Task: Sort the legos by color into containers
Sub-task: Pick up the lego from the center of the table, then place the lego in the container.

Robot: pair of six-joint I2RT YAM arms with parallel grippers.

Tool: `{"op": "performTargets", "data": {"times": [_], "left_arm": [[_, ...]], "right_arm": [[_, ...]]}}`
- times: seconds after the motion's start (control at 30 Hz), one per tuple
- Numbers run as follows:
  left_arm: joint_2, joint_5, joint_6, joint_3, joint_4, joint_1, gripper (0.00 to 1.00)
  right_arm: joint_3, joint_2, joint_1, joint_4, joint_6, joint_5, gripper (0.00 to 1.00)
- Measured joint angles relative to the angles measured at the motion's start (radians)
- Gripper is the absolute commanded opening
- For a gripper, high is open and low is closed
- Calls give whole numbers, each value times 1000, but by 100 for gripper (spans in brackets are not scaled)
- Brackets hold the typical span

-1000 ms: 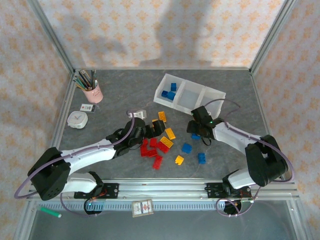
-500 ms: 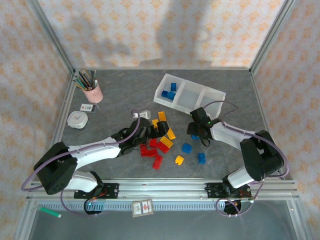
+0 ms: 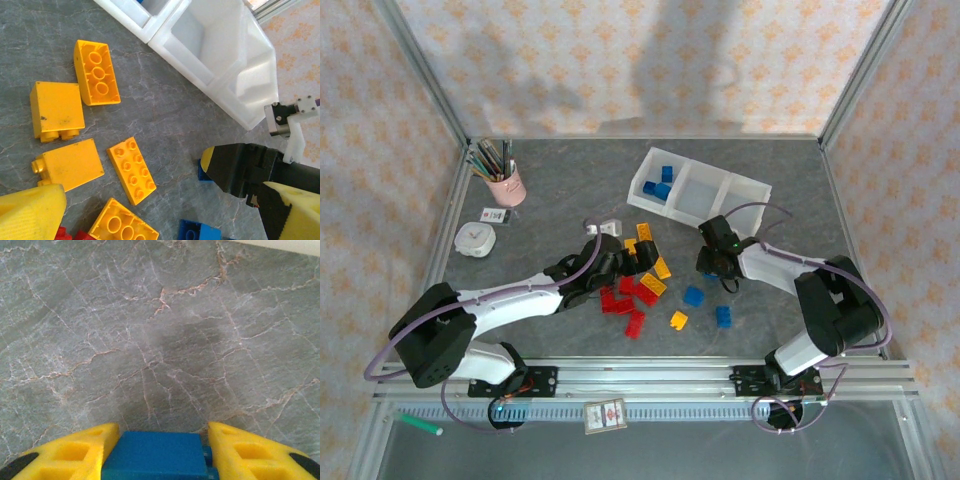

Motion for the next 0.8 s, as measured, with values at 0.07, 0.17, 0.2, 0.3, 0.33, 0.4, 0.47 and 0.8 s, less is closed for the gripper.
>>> {"op": "performTargets", "data": {"times": [0.07, 0.17, 0.2, 0.3, 0.33, 0.4, 0.47, 0.8], "left_arm": [[0, -4, 0, 3, 0, 0, 99], [0, -12, 0, 6, 0, 0, 99], [0, -14, 0, 7, 0, 0, 99], [-3, -25, 3, 14, -11, 0, 99], [-8, -32, 6, 17, -16, 0, 99], [-24, -47, 16, 21, -30, 0, 99], [-42, -63, 26, 29, -45, 2, 99], [-121, -89, 47, 38, -82, 113, 99]], "right_arm": [[1, 0, 0, -2, -1, -1, 40], [11, -1, 0, -14, -8, -5, 39], [21, -2, 0, -24, -12, -7, 39], [70, -6, 2, -60, -24, -7, 39], [90, -6, 3, -70, -28, -6, 39], [146, -6, 10, -87, -36, -6, 39], [200, -6, 21, -96, -43, -7, 39], [600, 221, 41, -90, -61, -17, 39]]}}
